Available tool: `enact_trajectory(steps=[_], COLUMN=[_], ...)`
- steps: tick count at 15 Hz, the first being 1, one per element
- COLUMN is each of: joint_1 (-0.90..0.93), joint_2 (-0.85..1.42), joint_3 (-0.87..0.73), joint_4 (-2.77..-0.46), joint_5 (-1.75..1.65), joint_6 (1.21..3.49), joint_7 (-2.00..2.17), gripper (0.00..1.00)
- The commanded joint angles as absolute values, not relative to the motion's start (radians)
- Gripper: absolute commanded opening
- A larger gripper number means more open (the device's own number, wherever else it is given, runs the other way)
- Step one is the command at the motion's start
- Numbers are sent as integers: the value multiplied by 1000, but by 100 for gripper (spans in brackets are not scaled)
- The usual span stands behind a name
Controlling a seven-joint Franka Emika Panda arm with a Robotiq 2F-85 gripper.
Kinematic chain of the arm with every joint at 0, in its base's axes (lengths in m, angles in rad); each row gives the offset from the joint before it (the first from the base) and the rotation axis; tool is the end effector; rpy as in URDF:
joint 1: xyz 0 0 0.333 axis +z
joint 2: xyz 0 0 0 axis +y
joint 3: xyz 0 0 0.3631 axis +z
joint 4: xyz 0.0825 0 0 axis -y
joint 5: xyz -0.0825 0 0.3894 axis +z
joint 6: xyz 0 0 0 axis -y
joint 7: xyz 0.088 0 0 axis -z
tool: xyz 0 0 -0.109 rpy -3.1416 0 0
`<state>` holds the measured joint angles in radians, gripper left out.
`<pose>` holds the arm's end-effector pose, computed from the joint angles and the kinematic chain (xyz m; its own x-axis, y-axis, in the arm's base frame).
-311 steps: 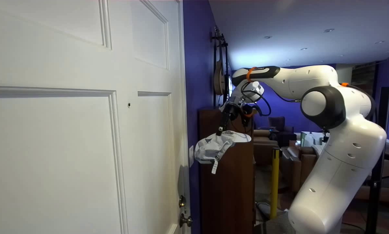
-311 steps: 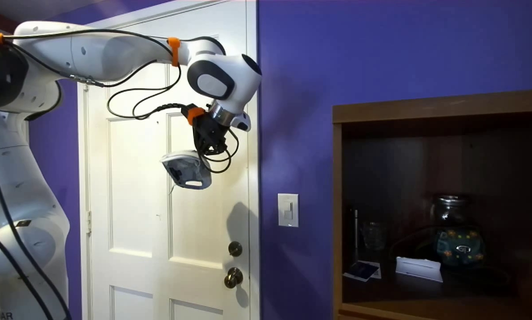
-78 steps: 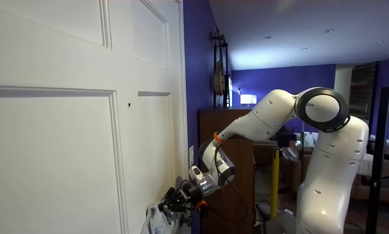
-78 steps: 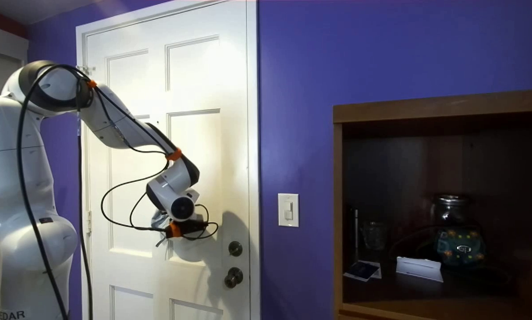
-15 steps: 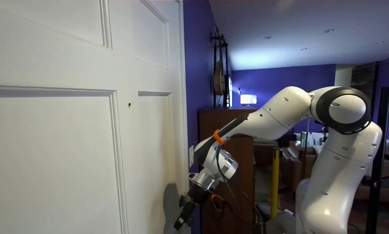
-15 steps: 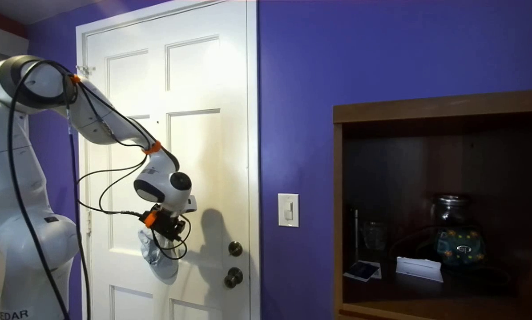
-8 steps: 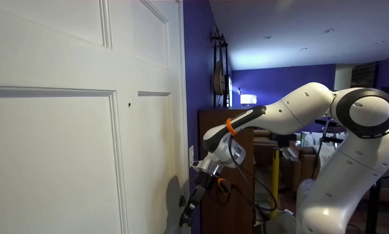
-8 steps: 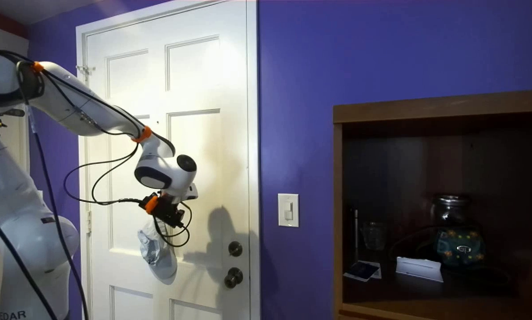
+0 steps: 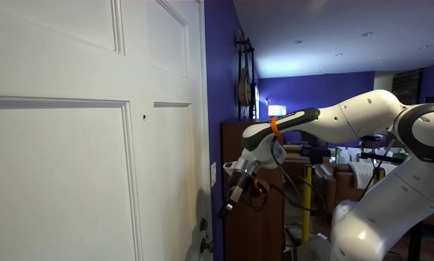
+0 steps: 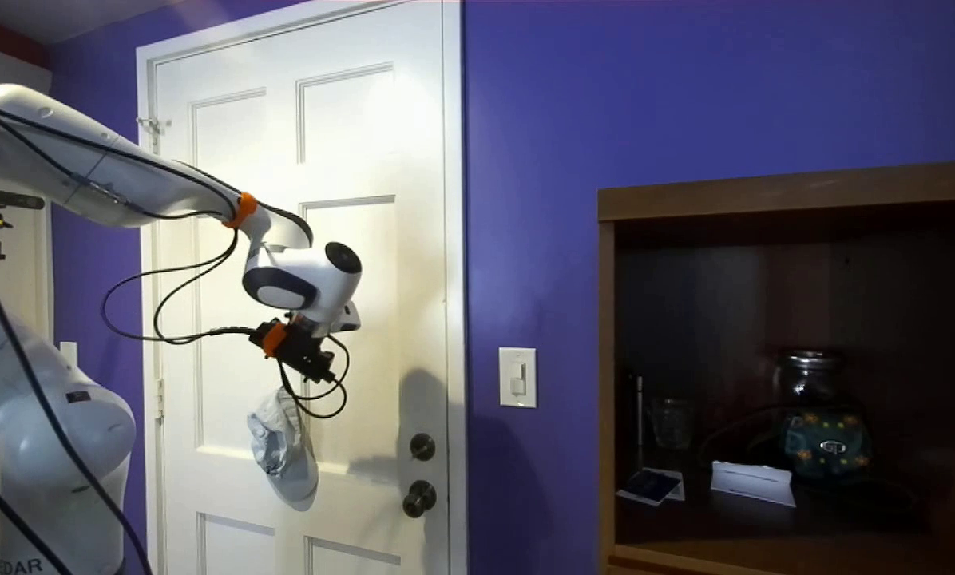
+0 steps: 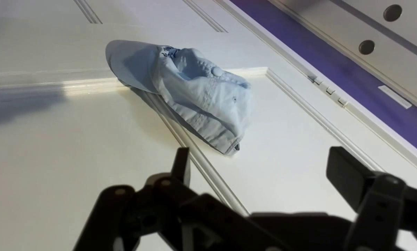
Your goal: Remove the white cap from the cabinet top and hang it on the door coat hanging hook
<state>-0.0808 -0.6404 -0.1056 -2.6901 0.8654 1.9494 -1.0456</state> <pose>0.3238 -0.0099 0.4736 0.8272 0.2563 0.5000 0.5350 -0.6311 -0.5617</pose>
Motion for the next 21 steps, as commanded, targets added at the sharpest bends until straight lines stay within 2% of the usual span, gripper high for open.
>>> enact_trajectory(steps=[1,13,14,21], joint_1=[-108,-127,-114,-115], joint_2=[-708,-737,-720,-722], joint_3=[-150,-253,-250,-258], joint_4=[-2652,-2502,-2529,-2509], joint_5=[767,631,659,651], joint_6=[1857,1686,1740,1717], joint_7=[-970,-853,-891,-881], gripper=[100,100,100,100])
